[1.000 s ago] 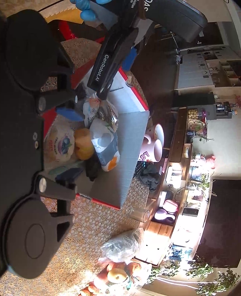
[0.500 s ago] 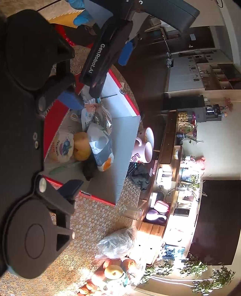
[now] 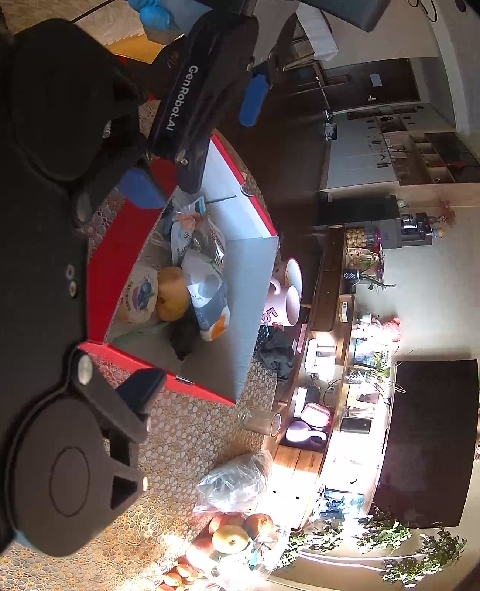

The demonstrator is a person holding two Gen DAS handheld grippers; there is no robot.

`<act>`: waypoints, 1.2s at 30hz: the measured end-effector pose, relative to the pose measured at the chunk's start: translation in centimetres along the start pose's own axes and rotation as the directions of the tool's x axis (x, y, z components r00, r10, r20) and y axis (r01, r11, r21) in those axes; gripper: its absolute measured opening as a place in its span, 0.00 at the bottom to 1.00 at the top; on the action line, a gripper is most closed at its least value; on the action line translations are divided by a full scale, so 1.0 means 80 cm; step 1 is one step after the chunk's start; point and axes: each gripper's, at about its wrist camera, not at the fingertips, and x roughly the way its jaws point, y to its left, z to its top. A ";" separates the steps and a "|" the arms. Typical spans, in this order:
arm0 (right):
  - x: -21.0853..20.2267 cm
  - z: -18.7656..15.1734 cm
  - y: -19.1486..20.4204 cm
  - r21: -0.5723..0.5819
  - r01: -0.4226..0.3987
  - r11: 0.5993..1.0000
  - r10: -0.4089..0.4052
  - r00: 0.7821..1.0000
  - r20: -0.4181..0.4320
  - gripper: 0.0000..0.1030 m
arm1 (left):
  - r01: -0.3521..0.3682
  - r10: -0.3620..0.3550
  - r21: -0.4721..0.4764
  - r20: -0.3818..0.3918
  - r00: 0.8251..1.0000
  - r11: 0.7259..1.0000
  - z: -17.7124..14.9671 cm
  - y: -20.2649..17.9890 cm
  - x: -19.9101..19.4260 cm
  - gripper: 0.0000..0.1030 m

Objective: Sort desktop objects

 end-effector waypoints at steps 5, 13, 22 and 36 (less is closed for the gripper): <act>-0.007 -0.006 -0.004 0.011 -0.004 1.000 0.004 1.000 0.004 0.91 | 0.005 -0.005 0.006 -0.004 1.000 1.000 -0.009 -0.011 -0.006 1.00; -0.019 -0.015 -0.012 0.034 -0.009 0.999 0.008 1.000 0.014 0.91 | -0.037 0.038 -0.018 0.022 0.999 0.999 -0.019 -0.020 -0.020 1.00; -0.032 -0.027 -0.023 0.060 -0.011 0.998 0.010 1.000 0.016 0.91 | -0.036 0.036 -0.043 -0.001 0.999 0.998 -0.030 -0.029 -0.018 1.00; -0.050 -0.039 -0.036 0.087 -0.013 0.996 0.010 1.000 0.029 0.91 | -0.041 0.041 -0.049 -0.002 0.999 0.998 -0.035 -0.042 -0.020 1.00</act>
